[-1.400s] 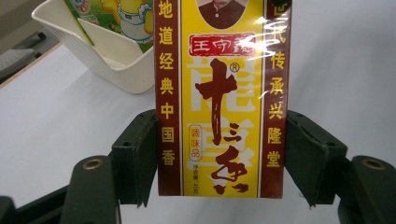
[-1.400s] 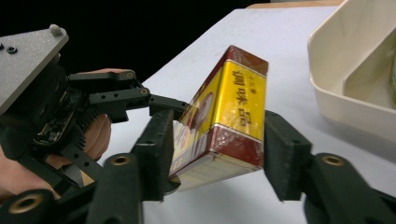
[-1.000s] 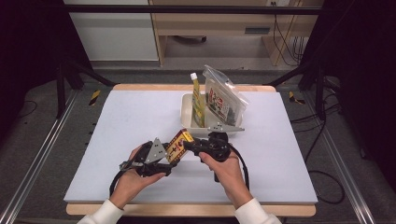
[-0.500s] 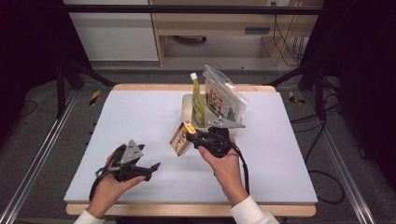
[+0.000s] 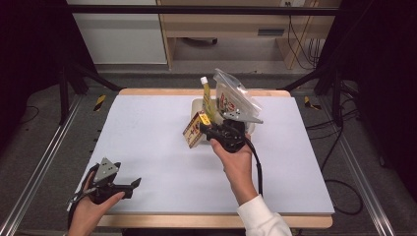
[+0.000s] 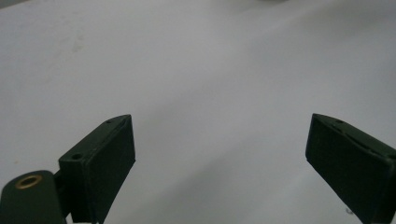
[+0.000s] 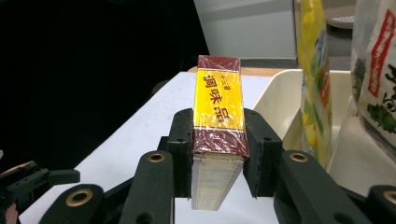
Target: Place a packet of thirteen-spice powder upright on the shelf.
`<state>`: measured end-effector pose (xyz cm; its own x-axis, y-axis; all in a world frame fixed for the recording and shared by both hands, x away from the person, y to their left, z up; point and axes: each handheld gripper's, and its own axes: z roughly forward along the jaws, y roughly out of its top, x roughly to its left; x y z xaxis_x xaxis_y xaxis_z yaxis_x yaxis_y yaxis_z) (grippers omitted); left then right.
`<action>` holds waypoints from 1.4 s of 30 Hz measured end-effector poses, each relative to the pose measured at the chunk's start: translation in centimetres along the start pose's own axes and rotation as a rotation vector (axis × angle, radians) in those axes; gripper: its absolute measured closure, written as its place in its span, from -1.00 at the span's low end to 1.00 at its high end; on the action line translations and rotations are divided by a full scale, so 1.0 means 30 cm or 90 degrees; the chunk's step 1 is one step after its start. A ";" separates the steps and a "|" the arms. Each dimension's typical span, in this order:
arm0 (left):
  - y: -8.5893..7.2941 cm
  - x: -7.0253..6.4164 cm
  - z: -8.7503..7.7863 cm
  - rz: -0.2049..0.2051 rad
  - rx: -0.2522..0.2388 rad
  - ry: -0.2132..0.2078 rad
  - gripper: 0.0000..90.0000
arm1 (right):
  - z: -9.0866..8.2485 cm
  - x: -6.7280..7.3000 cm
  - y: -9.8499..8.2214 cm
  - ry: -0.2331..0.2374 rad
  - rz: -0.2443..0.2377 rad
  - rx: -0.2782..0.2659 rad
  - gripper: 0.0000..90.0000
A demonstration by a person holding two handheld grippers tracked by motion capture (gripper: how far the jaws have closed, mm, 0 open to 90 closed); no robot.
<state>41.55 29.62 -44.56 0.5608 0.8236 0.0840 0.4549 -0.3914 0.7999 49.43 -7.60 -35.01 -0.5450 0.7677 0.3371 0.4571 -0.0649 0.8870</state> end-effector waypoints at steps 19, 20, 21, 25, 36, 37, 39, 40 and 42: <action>-0.011 0.014 -0.010 -0.007 -0.008 0.021 -0.82 | 0.019 0.023 0.031 -0.087 -0.014 -0.049 0.51; -0.011 0.012 -0.010 -0.004 -0.007 0.021 -0.82 | 0.026 0.023 0.031 -0.097 -0.013 -0.056 0.51; -0.010 0.012 -0.010 -0.003 -0.007 0.021 -0.82 | 0.030 0.024 0.031 -0.101 -0.012 -0.059 0.51; -0.010 0.011 -0.011 -0.001 -0.007 0.021 -0.82 | 0.048 0.028 0.028 -0.119 -0.017 -0.068 0.51; -0.010 0.009 -0.015 0.002 -0.007 0.021 -0.82 | 0.093 0.035 0.021 -0.159 -0.028 -0.087 0.51; -0.010 0.009 -0.015 0.002 -0.007 0.021 -0.82 | 0.093 0.035 0.021 -0.159 -0.028 -0.087 0.51; -0.009 0.008 -0.016 0.005 -0.003 0.020 -0.82 | 0.099 0.038 0.019 -0.162 -0.028 -0.091 0.51; -0.009 0.007 -0.016 0.006 -0.003 0.019 -0.82 | 0.102 0.039 0.018 -0.167 -0.031 -0.094 0.51; -0.009 0.004 -0.016 0.008 -0.004 0.018 -0.82 | 0.109 0.041 0.017 -0.174 -0.031 -0.100 0.51</action>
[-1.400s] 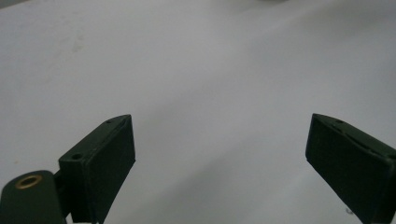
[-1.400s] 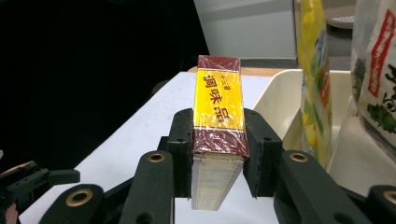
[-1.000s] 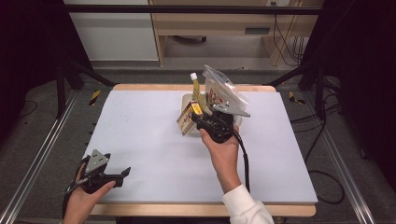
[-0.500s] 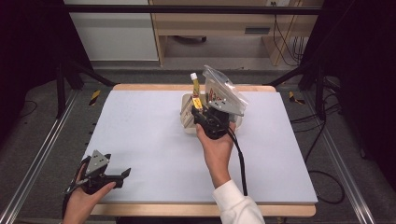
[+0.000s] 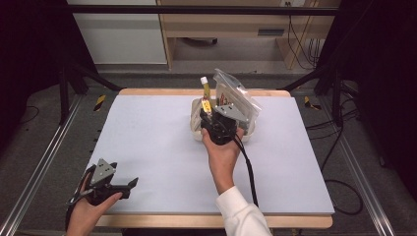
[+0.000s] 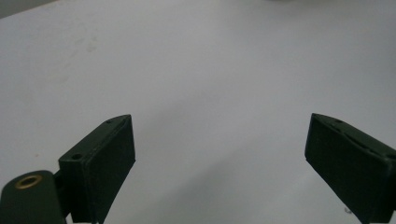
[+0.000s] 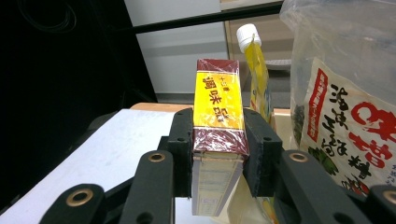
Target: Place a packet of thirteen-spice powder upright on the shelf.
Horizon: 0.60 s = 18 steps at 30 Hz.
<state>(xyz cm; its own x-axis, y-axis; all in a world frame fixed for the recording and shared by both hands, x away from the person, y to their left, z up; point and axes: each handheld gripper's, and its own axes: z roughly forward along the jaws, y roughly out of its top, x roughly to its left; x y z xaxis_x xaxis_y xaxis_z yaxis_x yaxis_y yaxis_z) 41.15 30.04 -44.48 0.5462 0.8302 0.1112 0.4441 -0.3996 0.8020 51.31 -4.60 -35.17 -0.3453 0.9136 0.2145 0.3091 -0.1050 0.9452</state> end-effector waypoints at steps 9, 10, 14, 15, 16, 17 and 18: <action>0.000 -0.003 -0.001 0.004 0.001 0.000 -0.81 | 0.021 0.005 -0.007 -0.011 -0.008 -0.005 0.51; 0.000 -0.003 -0.002 0.003 0.000 0.001 -0.81 | 0.022 0.006 -0.006 -0.013 -0.008 -0.006 0.51; -0.001 -0.002 -0.004 0.003 -0.001 0.001 -0.81 | 0.025 0.004 -0.004 -0.015 -0.004 -0.013 0.51; -0.001 -0.002 -0.004 0.003 -0.001 0.001 -0.81 | 0.025 0.004 -0.004 -0.015 -0.004 -0.013 0.51; 0.000 -0.003 -0.005 0.004 -0.001 0.001 -0.81 | 0.025 0.003 -0.004 -0.019 -0.006 -0.014 0.51; 0.000 -0.003 -0.005 0.004 -0.001 0.001 -0.81 | 0.025 0.003 -0.004 -0.019 -0.006 -0.014 0.51; 0.000 -0.004 -0.005 0.005 0.000 0.001 -0.81 | 0.025 0.004 -0.005 -0.024 -0.007 -0.019 0.51</action>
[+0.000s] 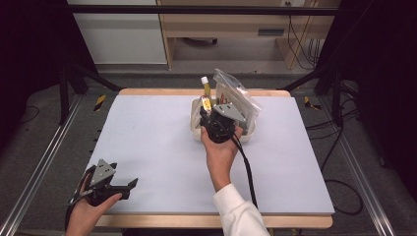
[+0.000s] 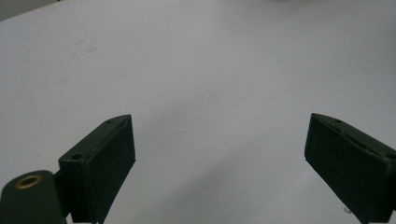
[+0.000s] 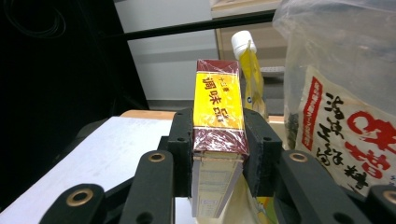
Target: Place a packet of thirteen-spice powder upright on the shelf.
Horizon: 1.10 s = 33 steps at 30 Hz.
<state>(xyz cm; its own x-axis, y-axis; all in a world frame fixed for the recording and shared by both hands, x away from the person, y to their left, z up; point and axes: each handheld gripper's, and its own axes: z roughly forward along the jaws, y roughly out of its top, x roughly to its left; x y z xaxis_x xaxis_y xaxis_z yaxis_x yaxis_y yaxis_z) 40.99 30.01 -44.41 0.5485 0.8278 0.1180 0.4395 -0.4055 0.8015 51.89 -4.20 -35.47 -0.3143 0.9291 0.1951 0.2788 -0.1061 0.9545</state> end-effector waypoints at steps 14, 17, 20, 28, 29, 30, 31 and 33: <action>0.002 -0.005 0.000 0.008 0.001 -0.002 -0.81 | 0.028 0.036 -0.028 -0.022 -0.019 -0.012 0.51; 0.002 -0.006 0.001 0.009 0.001 -0.004 -0.81 | 0.033 0.037 -0.041 -0.026 -0.018 -0.010 0.51; 0.002 -0.007 0.001 0.009 0.000 -0.005 -0.81 | 0.043 0.033 -0.056 -0.028 -0.019 -0.001 0.51; 0.003 -0.010 0.003 0.013 0.002 -0.005 -0.80 | 0.070 0.024 -0.072 -0.035 -0.008 -0.014 0.51; 0.003 -0.010 0.003 0.013 0.002 -0.005 -0.80 | 0.070 0.024 -0.072 -0.035 -0.008 -0.014 0.51; 0.003 -0.011 0.003 0.014 0.002 -0.007 -0.80 | 0.078 0.027 -0.077 -0.039 -0.004 -0.014 0.51; 0.003 -0.011 0.003 0.014 0.002 -0.007 -0.80 | 0.078 0.027 -0.077 -0.039 -0.004 -0.014 0.51; 0.003 -0.011 0.003 0.015 0.003 -0.007 -0.80 | 0.085 0.030 -0.082 -0.044 -0.004 -0.018 0.51</action>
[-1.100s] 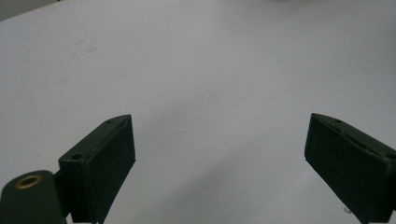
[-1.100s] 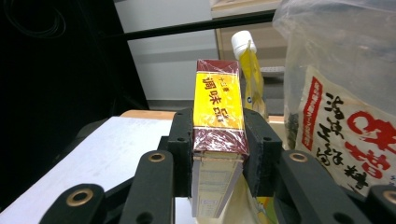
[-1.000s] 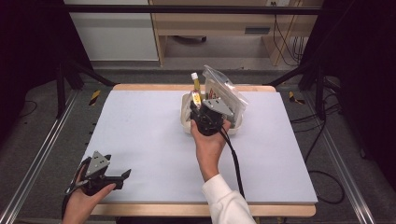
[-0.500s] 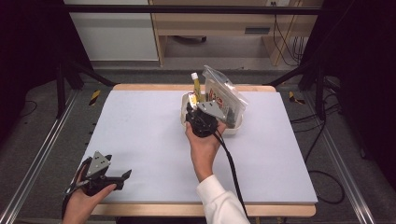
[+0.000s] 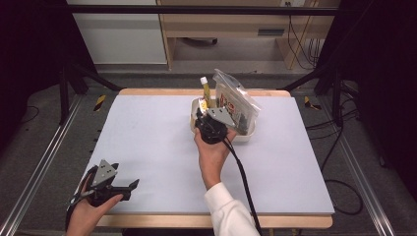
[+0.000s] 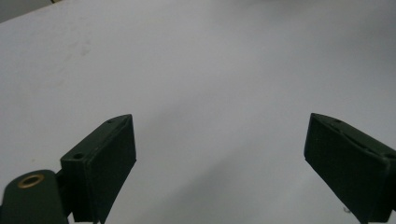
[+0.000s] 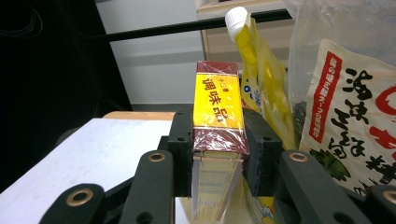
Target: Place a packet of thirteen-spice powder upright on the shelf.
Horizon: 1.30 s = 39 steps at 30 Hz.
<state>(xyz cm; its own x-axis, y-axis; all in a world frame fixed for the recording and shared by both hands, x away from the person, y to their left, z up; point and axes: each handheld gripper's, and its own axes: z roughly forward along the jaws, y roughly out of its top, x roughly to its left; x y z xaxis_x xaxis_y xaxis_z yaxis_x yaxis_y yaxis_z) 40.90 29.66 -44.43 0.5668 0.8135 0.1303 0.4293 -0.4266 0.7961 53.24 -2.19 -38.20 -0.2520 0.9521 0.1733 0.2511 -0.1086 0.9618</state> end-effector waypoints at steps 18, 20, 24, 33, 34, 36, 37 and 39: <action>0.002 -0.009 0.004 0.010 0.003 -0.007 -0.80 | 0.059 0.028 -0.044 -0.032 -0.017 0.009 0.50; 0.002 -0.009 0.005 0.009 0.004 -0.007 -0.80 | 0.064 0.030 -0.047 -0.034 -0.018 0.012 0.50; 0.003 -0.009 0.005 0.009 0.004 -0.008 -0.80 | 0.077 0.031 -0.057 -0.039 -0.020 0.027 0.49; 0.003 -0.010 0.005 0.011 0.005 -0.009 -0.80 | 0.101 0.029 -0.072 -0.033 -0.025 0.046 0.47; 0.003 -0.009 0.005 0.013 0.005 -0.008 -0.80 | 0.104 0.028 -0.073 -0.033 -0.027 0.050 0.46; 0.003 -0.009 0.005 0.013 0.006 -0.009 -0.80 | 0.110 0.026 -0.077 -0.030 -0.026 0.055 0.46; 0.003 -0.010 0.005 0.013 0.006 -0.008 -0.80 | 0.113 0.023 -0.079 -0.027 -0.026 0.061 0.45; 0.003 -0.010 0.006 0.013 0.006 -0.009 -0.79 | 0.115 0.022 -0.080 -0.026 -0.027 0.063 0.45</action>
<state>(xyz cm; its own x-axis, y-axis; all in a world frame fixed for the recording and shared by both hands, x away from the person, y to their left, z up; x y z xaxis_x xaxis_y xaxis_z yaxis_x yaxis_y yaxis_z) 40.89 29.31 -44.49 0.5855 0.7988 0.1384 0.4244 -0.4475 0.7872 55.69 -0.33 -41.13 -0.2264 0.9665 0.1214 0.3326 -0.0404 0.9422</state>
